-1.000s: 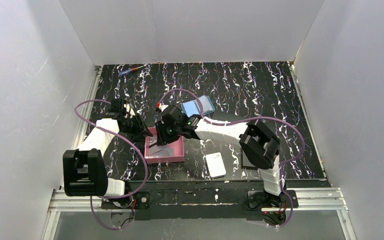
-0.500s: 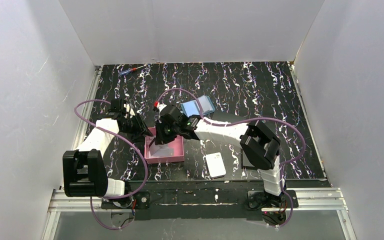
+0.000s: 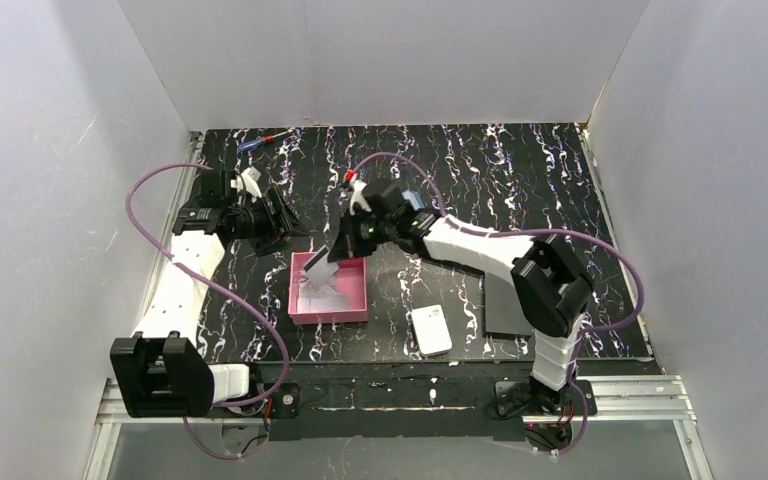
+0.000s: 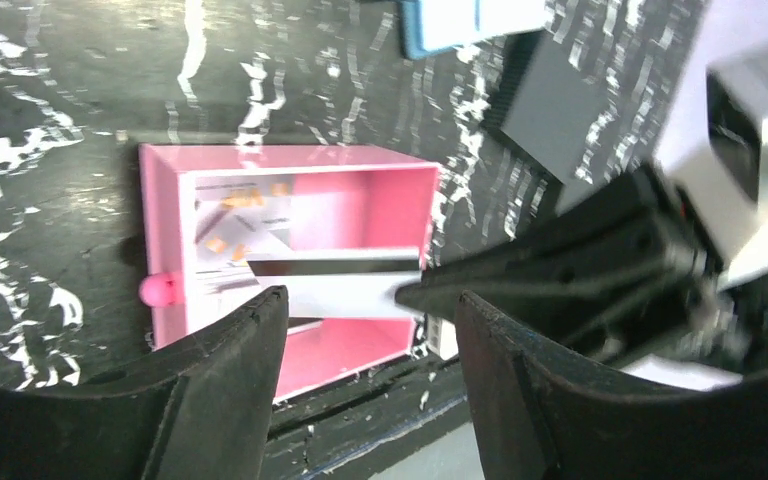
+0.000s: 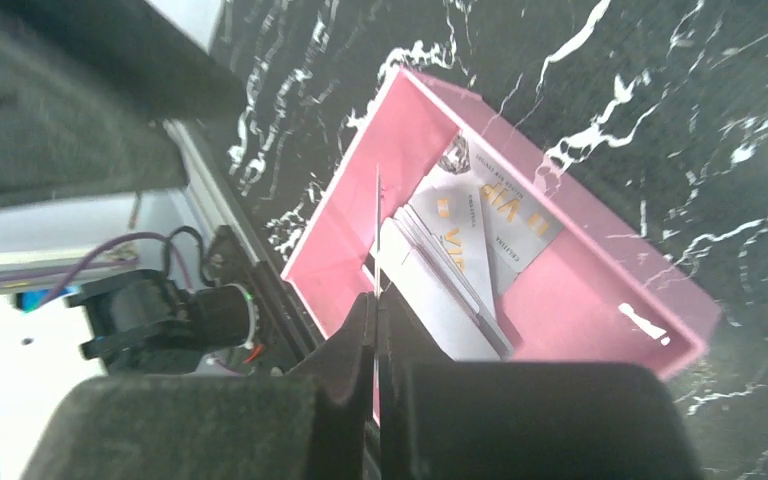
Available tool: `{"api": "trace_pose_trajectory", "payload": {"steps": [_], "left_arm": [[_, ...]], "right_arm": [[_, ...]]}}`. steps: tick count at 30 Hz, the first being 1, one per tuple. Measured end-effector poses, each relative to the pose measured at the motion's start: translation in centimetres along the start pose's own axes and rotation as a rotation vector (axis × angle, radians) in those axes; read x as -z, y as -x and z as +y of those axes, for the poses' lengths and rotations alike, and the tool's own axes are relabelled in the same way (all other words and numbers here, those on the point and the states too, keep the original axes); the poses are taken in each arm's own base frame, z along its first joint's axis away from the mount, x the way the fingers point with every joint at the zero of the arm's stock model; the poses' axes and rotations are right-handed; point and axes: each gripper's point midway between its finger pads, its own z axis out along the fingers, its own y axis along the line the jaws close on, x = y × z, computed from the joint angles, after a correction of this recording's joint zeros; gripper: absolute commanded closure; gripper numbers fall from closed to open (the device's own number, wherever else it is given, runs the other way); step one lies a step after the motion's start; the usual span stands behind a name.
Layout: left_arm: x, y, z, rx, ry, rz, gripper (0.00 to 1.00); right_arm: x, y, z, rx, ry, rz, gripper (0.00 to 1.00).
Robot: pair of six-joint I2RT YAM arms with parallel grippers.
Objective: Put the credit cards into the card holder
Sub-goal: Pick up the credit card from the storage box, then place the credit card in the storage box.
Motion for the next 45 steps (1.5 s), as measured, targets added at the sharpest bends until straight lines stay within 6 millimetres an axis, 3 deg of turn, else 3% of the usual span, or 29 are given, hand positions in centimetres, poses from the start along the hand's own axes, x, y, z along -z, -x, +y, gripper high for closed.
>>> {"api": "trace_pose_trajectory", "payload": {"steps": [7, 15, 21, 28, 30, 32, 39, 45], "left_arm": [[2.1, -1.9, -4.3, -0.077, -0.243, 0.054, 0.36], [2.8, -4.2, -5.3, -0.125, -0.37, 0.117, 0.39], [2.5, -5.3, -4.9, -0.139, -0.39, 0.154, 0.64], [2.5, -6.3, -4.9, -0.13, -0.427, 0.193, 0.91], [2.4, -6.4, -5.0, -0.128, -0.434, 0.197, 1.0], [2.3, -6.3, -5.0, -0.127, -0.442, 0.204, 1.0], [1.4, -5.6, -4.2, -0.139, -0.386, 0.164, 1.0], [0.0, -4.6, -3.1, -0.121, -0.332, 0.111, 1.0]], "right_arm": [[4.3, 3.4, 0.2, -0.065, 0.235, -0.014, 0.99], [5.6, 1.1, 3.4, -0.066, 0.505, 0.145, 0.99], [6.4, 0.6, 5.0, -0.069, 0.629, 0.181, 0.99], [6.1, 0.1, 4.8, -0.075, 0.671, 0.211, 0.99], [5.9, 0.0, 4.7, -0.083, 0.67, 0.217, 0.94], [5.8, 0.0, 4.4, -0.091, 0.667, 0.217, 0.9], [4.4, 0.7, 1.4, -0.136, 0.584, 0.177, 0.46], [3.4, 1.7, -4.2, -0.163, 0.358, 0.134, 0.42]]}}
